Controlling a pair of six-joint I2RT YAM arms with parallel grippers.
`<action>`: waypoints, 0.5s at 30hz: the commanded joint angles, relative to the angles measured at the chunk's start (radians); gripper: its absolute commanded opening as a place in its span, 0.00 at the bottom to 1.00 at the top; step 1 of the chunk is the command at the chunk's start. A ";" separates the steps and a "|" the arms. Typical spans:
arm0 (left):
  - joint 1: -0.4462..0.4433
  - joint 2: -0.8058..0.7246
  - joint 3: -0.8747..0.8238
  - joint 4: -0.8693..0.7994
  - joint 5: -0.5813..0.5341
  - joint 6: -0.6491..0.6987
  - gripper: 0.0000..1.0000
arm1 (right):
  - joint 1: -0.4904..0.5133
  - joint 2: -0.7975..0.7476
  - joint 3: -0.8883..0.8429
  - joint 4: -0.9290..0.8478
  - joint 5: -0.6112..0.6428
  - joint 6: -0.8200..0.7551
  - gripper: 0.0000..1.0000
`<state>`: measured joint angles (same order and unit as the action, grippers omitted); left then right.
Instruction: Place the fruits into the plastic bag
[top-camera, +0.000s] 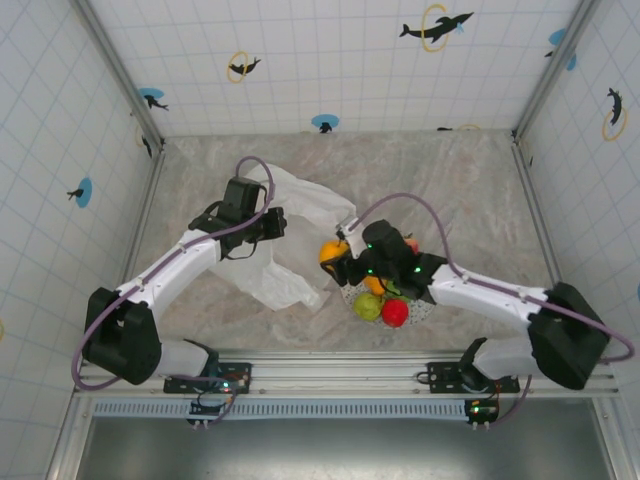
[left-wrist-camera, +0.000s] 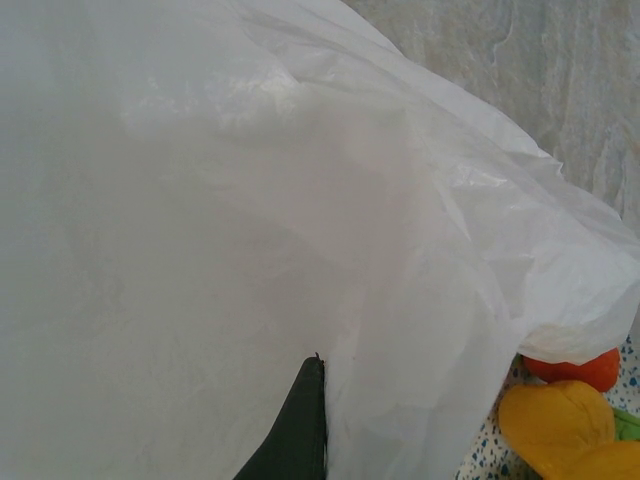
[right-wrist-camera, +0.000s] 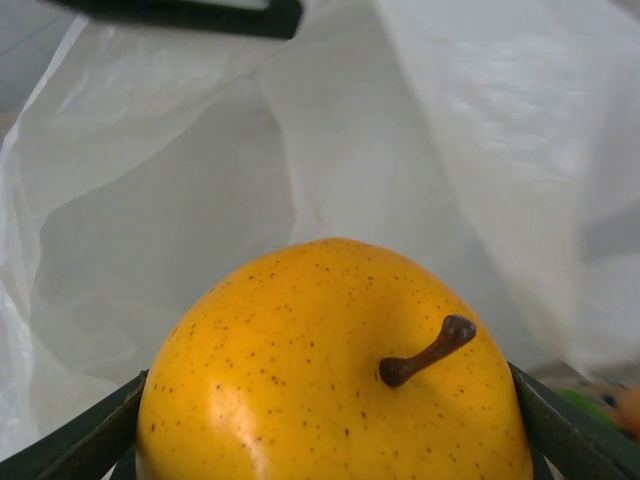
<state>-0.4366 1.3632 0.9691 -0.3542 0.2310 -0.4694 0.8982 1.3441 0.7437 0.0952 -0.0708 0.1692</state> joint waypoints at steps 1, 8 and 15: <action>0.002 -0.021 -0.001 -0.023 0.055 0.011 0.00 | 0.021 0.085 0.037 0.209 0.008 -0.067 0.62; 0.002 -0.016 0.057 -0.034 0.132 0.020 0.00 | 0.050 0.297 0.091 0.369 0.053 -0.110 0.60; 0.001 -0.011 0.070 -0.033 0.146 0.028 0.00 | 0.057 0.451 0.124 0.544 0.181 -0.006 0.60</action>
<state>-0.4366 1.3632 1.0096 -0.3672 0.3519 -0.4686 0.9558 1.7561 0.8322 0.4915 0.0303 0.1097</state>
